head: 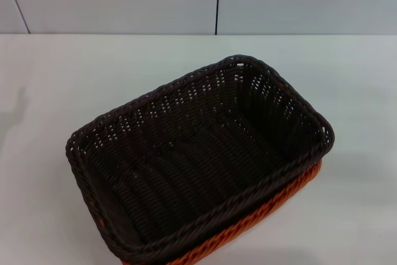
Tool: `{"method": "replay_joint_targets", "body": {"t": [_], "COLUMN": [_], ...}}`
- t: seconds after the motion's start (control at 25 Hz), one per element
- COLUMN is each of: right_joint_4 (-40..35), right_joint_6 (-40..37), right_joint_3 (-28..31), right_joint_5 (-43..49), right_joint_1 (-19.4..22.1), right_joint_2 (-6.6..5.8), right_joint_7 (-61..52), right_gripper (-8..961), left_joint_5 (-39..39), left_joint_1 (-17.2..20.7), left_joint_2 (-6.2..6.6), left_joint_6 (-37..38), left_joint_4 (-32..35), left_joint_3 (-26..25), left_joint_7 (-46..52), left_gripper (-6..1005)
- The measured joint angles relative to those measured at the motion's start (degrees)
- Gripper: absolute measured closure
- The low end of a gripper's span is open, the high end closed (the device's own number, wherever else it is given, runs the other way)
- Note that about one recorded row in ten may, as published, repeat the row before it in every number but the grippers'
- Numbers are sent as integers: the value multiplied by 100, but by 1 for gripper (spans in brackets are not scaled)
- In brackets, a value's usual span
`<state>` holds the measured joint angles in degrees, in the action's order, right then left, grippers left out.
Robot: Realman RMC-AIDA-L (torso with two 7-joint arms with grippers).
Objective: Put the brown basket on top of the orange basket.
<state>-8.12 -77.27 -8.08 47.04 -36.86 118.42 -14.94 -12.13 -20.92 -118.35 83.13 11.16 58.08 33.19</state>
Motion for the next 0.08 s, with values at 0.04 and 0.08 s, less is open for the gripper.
{"method": "replay_joint_targets", "body": {"t": [0.04, 0.08], "right_joint_4": [0, 0], "right_joint_6": [3, 4], "right_joint_3": [0, -1], "right_joint_5": [-3, -5], "right_joint_1": [-51, -96], "right_joint_2": [-2, -3], "right_joint_7": [151, 288], "right_gripper": [376, 376], "left_joint_5": [13, 13], "left_joint_1": [-5, -5], "left_joint_2": [-3, -3], "left_joint_6": [1, 1], "left_joint_4": [0, 0], "left_joint_3": [-2, -2], "left_joint_7": [-1, -1], "left_gripper": [186, 186]}}
